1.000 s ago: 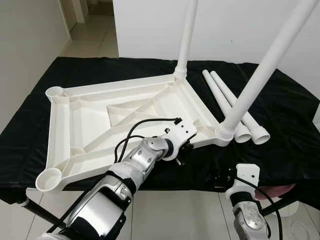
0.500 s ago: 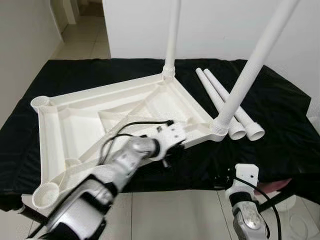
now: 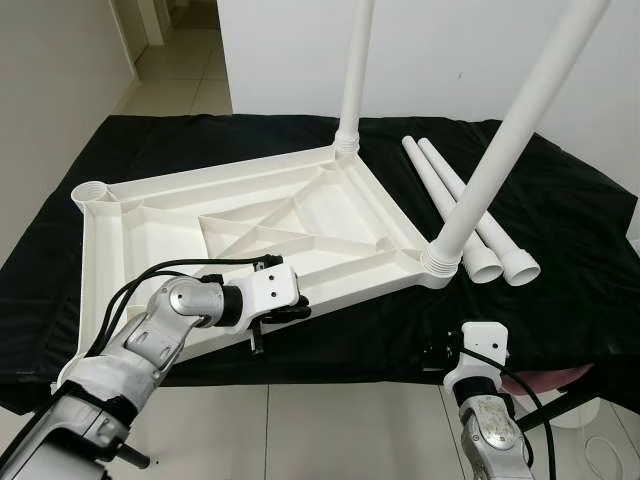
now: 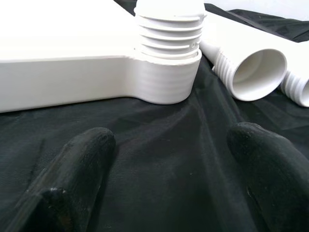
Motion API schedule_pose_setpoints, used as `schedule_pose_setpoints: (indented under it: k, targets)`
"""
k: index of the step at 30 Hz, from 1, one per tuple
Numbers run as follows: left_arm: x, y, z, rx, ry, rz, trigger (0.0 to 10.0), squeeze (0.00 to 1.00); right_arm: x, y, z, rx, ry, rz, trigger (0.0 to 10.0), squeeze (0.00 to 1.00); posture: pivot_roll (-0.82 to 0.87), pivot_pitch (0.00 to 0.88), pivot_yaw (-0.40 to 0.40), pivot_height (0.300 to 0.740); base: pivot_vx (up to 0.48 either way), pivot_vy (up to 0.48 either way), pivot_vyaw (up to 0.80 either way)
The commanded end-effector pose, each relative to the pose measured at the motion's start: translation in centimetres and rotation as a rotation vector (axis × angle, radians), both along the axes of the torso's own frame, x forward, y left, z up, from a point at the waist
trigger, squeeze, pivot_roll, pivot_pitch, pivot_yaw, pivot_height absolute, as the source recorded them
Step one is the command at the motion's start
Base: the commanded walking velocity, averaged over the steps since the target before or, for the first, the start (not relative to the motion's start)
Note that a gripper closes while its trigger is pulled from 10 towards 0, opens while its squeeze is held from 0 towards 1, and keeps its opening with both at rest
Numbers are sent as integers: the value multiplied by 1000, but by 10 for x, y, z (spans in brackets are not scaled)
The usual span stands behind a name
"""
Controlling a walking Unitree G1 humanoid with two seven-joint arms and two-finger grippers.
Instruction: Building children table
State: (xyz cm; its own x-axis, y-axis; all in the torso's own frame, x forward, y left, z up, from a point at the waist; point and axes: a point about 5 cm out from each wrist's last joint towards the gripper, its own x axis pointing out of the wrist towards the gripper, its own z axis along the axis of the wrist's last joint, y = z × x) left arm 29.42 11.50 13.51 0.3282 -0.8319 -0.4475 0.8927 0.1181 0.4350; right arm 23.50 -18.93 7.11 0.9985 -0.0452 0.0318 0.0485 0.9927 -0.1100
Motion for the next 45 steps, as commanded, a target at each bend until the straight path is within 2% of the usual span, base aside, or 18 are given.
schedule_pose_setpoints:
  k: [1, 4, 5, 6, 9, 10, 12, 13, 17, 18, 19, 20, 21, 22, 24, 29, 37, 45]
  targets:
    - [-2, -1, 3, -19, 10, -8, 10000, 0, 1, 0, -3, -3, 9, 9, 10000, 0, -47, 0, -10, 740, 0, 0, 0]
    - [5, -16, 18, -118, -7, 57, 10000, 0, 3, 0, -3, -11, 8, 14, 10000, 0, -50, 0, -14, 740, 0, 0, 0]
    - [5, -16, 18, -118, -7, 57, 10000, 0, 3, 0, -3, -11, 8, 14, 10000, 0, -50, 0, -14, 740, 0, 0, 0]
    - [9, -25, 29, -192, -20, 88, 10000, 0, 3, -1, -3, -13, 7, 15, 10000, 0, -56, 0, -14, 740, 0, 0, 0]
    - [12, -34, 39, -274, -8, 112, 10000, 0, 4, -1, -3, -14, 6, 14, 10000, 0, -56, 0, -14, 740, 0, 0, 0]
    - [14, -37, 42, -293, -8, 118, 10000, 322, 4, -1, -3, -14, 6, 15, 10000, 0, -56, 0, -14, 740, 0, 0, 0]
    - [14, -40, 45, -307, -10, 121, 10000, 322, 4, -1, -3, -15, 6, 15, 10000, 0, -58, 0, -20, 740, 0, 0, 0]
    - [16, -45, 50, -336, -6, 124, 10000, 1000, 4, -1, -3, -15, 5, 16, 10000, 0, -58, 0, -20, 740, 0, 0, 0]
    - [19, -58, 58, -381, -7, 137, 10000, 1000, 5, 0, -3, -14, 4, 17, 10000, 0, -62, 0, -23, 740, 0, 0, 0]
    - [21, -72, 61, -398, -11, 151, 10000, 1000, 5, 0, -3, -14, 2, 18, 10000, 0, -62, 0, -23, 740, 0, 0, 0]
    - [21, -72, 61, -398, -11, 151, 10000, 1000, 5, 0, -3, -14, 2, 18, 10000, 0, -62, 0, -23, 740, 0, 0, 0]
    - [23, -78, 60, -395, -13, 165, 10000, 569, 5, 0, -3, -13, 3, 17, 10000, 0, -62, 0, -23, 740, 0, 0, 0]
    - [23, -78, 60, -395, -13, 165, 10000, 569, 5, 0, -3, -13, 3, 17, 10000, 0, -62, 0, -23, 740, 0, 0, 0]
    - [27, -87, 56, -388, 3, 217, 10000, 0, 5, 0, -3, -13, 2, 15, 10000, 0, -62, 0, -23, 740, 0, 0, 0]
    - [27, -87, 56, -388, 3, 217, 10000, 0, 5, 0, -3, -13, 2, 15, 10000, 0, -62, 0, -23, 740, 0, 0, 0]
    - [40, -106, 41, -346, 73, 365, 10000, 0, 3, 2, -4, -3, 3, 13, 10000, 0, -74, 4, -17, 740, 0, 0, 0]
    - [55, -110, 20, -275, 104, 518, 10000, 0, 0, 2, -4, -1, 2, 5, 10000, 0, -92, 5, -8, 740, 0, 0, 0]
    - [65, -114, 18, -277, 100, 581, 10000, 0, -3, 1, -4, -3, 1, -10, 10000, 0, -113, 4, 0, 740, 0, 0, 0]
